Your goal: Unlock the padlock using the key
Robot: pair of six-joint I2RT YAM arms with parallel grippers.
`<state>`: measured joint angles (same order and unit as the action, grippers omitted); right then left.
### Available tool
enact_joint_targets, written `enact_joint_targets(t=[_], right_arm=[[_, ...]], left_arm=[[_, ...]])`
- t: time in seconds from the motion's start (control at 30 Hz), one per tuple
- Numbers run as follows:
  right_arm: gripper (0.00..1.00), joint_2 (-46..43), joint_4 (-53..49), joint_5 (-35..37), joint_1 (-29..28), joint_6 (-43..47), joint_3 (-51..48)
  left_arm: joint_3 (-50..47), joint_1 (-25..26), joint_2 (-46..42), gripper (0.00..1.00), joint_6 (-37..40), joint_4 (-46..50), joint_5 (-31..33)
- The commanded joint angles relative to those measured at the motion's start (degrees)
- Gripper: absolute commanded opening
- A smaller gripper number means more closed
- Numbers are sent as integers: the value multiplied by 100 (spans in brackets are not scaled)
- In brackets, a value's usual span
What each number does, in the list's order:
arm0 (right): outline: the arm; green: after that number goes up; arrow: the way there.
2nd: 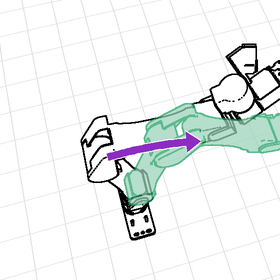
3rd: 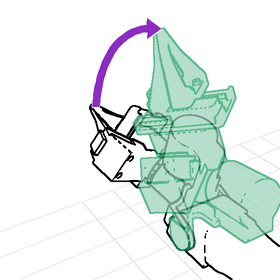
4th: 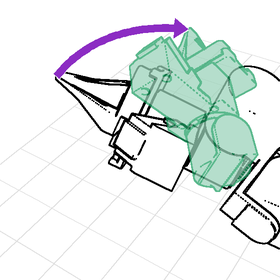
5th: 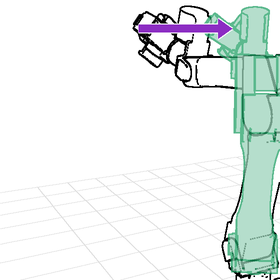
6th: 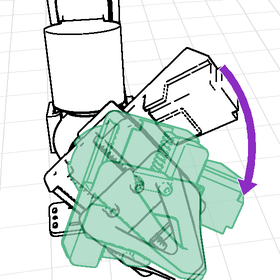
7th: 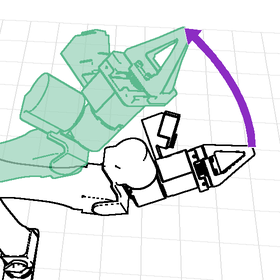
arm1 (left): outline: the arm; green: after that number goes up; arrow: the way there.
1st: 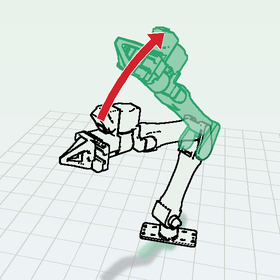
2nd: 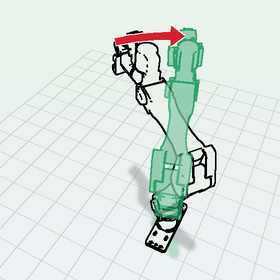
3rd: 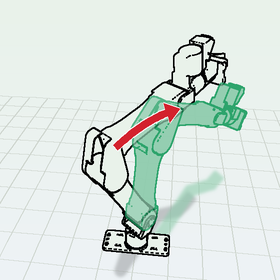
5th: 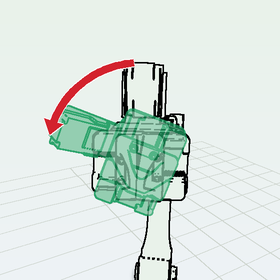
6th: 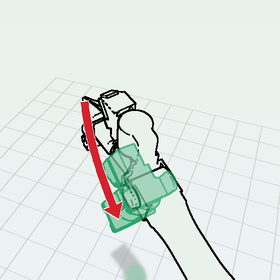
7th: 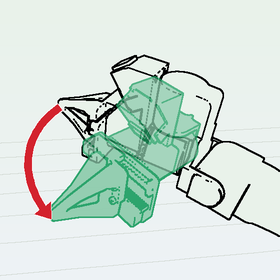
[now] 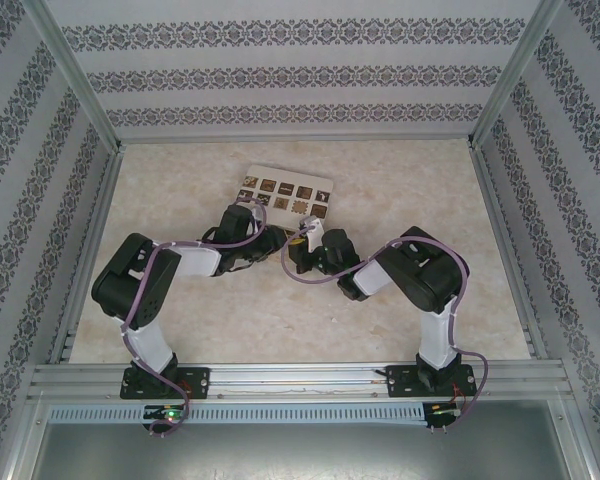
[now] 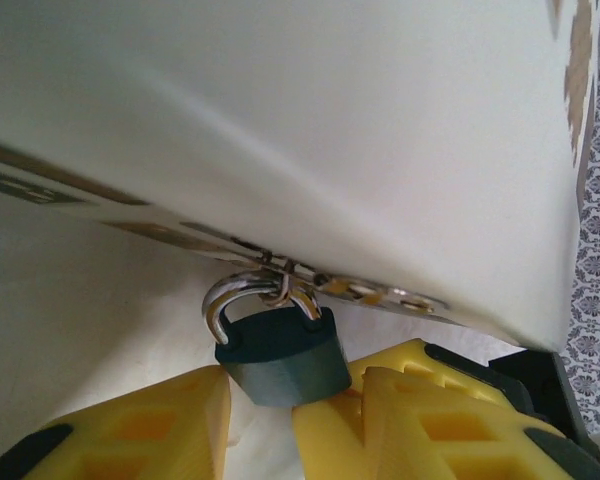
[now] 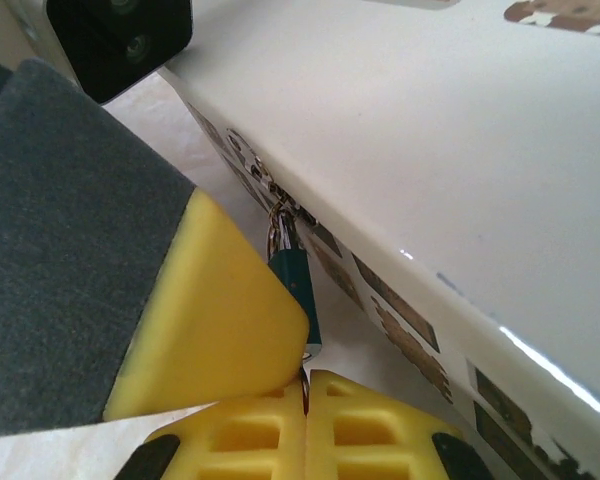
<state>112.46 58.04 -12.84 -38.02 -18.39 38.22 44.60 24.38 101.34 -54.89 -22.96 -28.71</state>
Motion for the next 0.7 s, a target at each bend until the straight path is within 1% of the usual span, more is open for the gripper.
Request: enact_joint_targets(t=[0.0,0.17,0.27,0.5,0.67], right_arm=[[0,112,506,72,27,-168,-41],[0,122,438,-2,49,-238,-103],[0,66,347,-53,48,-307,-130],[0,-170,-19,-217,22,-677,-69],[0,-260,-160,-319,9,-977,-43]], left_arm=[[-146,44,-128,44,-70,-78,-169],[-349,-86,-593,56,2,103,-43],[-564,-222,-1016,61,40,147,34],[-1307,-666,-2133,65,93,-235,341],[-1852,-795,-2573,65,-89,-1040,484]])
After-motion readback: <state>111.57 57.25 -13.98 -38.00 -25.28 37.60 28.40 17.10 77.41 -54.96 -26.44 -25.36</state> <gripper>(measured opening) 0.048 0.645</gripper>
